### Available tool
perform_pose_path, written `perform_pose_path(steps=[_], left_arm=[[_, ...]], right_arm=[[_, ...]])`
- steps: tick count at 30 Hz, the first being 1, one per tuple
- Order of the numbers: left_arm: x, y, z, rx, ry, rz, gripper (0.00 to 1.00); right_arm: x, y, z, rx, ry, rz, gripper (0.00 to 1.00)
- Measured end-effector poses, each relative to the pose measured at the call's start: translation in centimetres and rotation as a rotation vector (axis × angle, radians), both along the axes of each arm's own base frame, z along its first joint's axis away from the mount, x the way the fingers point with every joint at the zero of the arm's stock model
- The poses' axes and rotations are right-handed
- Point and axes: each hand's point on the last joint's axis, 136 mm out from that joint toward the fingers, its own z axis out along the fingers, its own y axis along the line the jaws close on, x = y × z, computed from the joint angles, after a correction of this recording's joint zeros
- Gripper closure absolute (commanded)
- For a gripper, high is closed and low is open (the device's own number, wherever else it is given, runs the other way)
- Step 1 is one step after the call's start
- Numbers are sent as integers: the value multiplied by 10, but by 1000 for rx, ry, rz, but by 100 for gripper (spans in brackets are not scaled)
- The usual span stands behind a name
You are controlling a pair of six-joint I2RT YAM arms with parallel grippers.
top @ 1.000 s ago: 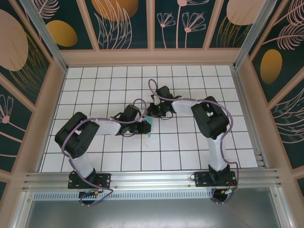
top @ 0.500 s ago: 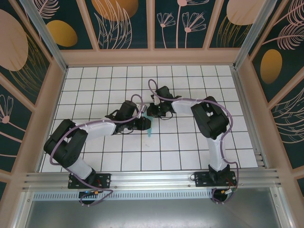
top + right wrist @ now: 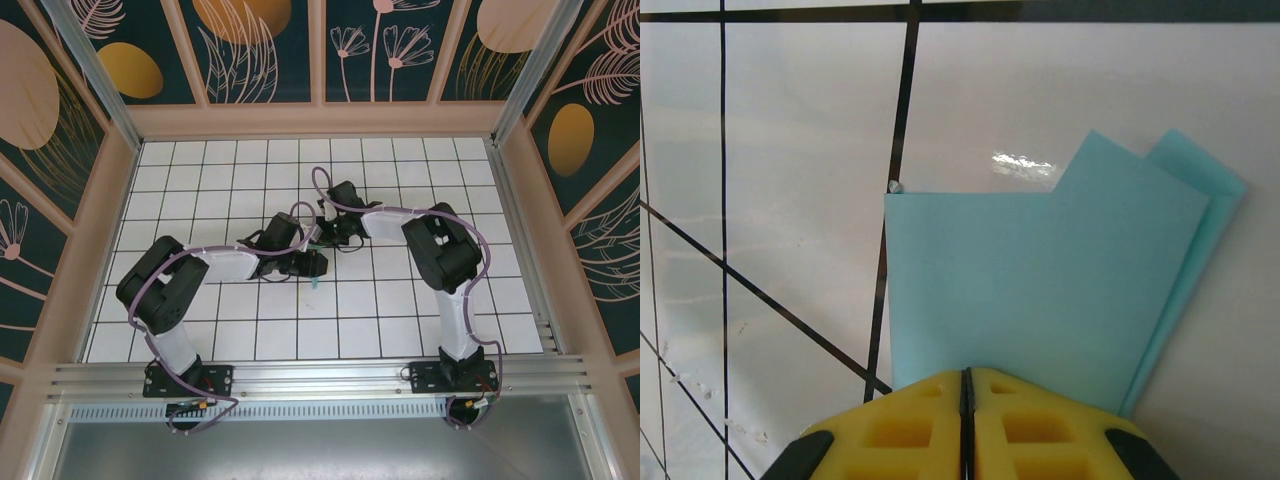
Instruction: Fold a paper plane with a square sheet of paper (fold left side to right side)
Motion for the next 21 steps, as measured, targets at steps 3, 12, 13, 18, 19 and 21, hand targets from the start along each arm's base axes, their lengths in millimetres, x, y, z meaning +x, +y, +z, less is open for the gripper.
perform_pose_path(steps=[3, 12, 13, 18, 19, 21], left_arm=[[1, 0, -1, 8, -9, -6, 79], [2, 2, -4, 25, -29, -14, 79], [2, 2, -4, 26, -29, -14, 79], [3, 3, -6, 28, -34, -19, 79], [3, 3, -6, 28, -36, -19, 79], [4, 3, -6, 31, -43, -22, 79]], right_arm=[[0, 0, 0, 0, 0, 0, 89], [0, 0, 0, -1, 0, 0, 89], [0, 0, 0, -1, 1, 0, 89], [0, 0, -1, -5, 7, 0, 89], [0, 0, -1, -6, 8, 0, 89], [0, 0, -1, -6, 10, 0, 89]])
